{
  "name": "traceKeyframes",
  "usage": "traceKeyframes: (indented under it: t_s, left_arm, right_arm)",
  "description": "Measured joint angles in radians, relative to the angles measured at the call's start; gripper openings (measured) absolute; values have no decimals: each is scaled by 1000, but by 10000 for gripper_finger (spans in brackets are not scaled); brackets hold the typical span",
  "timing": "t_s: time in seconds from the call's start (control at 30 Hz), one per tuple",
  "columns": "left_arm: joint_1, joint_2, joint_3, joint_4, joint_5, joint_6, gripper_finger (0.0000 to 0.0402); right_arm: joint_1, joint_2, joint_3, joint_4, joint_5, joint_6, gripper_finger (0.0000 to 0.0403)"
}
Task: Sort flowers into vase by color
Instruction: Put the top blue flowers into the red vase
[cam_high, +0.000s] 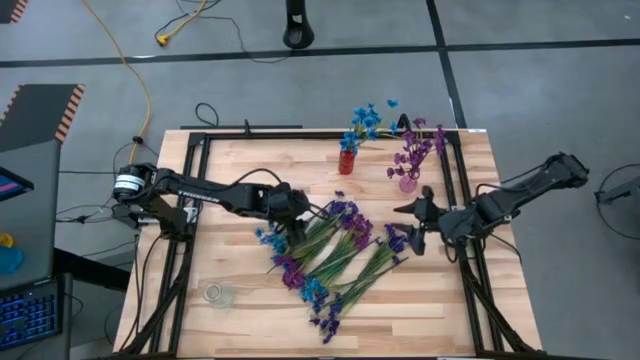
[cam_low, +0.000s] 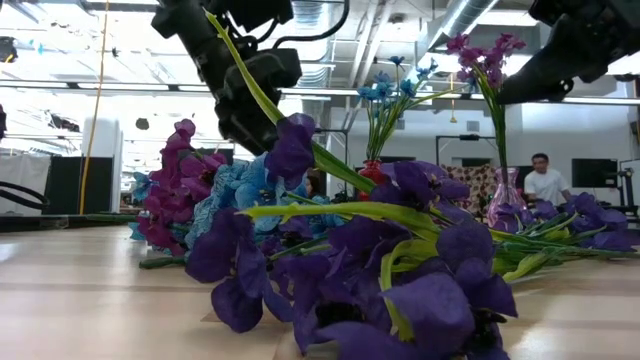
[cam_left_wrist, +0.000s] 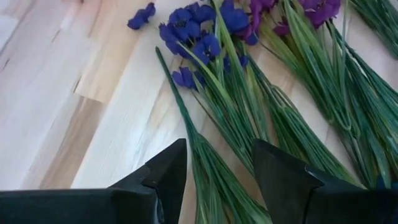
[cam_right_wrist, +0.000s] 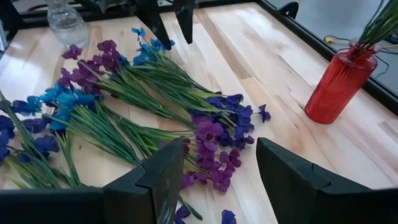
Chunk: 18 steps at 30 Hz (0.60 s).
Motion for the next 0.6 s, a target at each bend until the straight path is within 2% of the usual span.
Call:
traceKeyframes:
  t_s: [0.23,0.6]
  left_arm:
    - [1,20,-16,-32,7,-16,170]
    - [2,124,-28,-38,5,10,170]
  right_arm:
    - [0,69,0,54,0,0,230]
    - [-2,153,0,127,2,0,230]
